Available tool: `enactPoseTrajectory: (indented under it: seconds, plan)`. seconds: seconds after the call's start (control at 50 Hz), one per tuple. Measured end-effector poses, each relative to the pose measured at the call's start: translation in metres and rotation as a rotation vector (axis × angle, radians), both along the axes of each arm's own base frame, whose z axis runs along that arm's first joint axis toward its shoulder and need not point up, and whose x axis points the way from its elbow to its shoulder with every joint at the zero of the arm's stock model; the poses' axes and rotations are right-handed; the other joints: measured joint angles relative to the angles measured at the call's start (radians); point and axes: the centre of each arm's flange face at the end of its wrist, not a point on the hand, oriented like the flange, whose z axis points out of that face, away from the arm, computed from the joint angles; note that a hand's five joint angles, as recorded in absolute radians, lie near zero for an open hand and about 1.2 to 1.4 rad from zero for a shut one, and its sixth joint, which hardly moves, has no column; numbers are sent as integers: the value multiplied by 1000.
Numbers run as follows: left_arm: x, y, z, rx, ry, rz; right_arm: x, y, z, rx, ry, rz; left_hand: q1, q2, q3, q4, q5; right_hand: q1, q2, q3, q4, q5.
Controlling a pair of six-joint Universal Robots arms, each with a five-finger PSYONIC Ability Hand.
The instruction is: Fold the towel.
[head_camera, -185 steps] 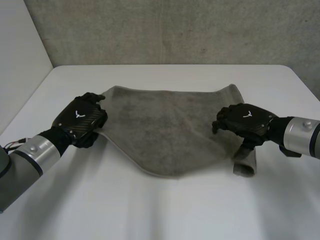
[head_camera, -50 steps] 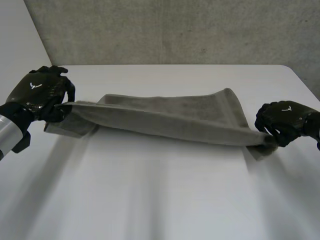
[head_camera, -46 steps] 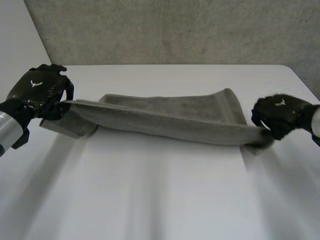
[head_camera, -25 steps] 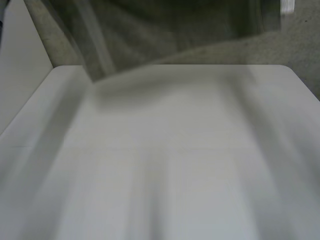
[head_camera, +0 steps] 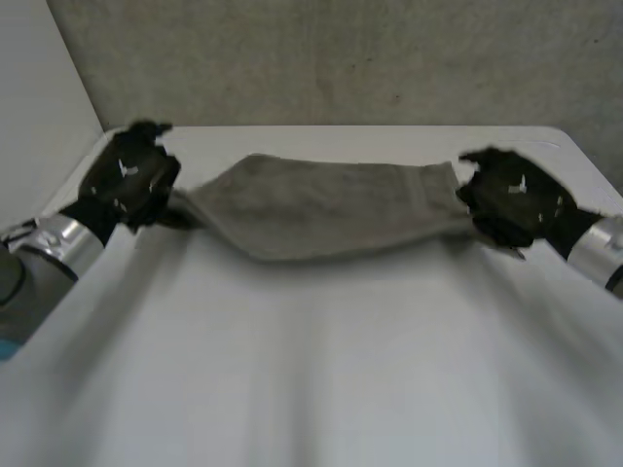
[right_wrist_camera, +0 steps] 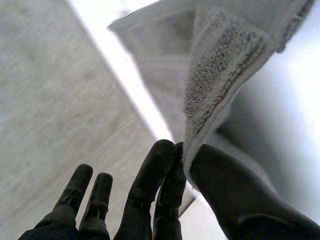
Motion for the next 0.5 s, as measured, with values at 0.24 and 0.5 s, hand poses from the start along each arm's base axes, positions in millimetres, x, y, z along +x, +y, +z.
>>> enactPoseTrajectory:
  seconds: [0.24, 0.5]
  plan:
    - [13, 12, -10, 112, -46, 36, -17, 27, -11, 187, 100, -41, 0, 0, 0, 0, 0, 0, 0, 0, 0, 0]
    - [20, 66, 73, 142, 43, 59, -23, 68, 67, 273, 31, -142, 0, 0, 0, 0, 0, 0, 0, 0, 0, 0]
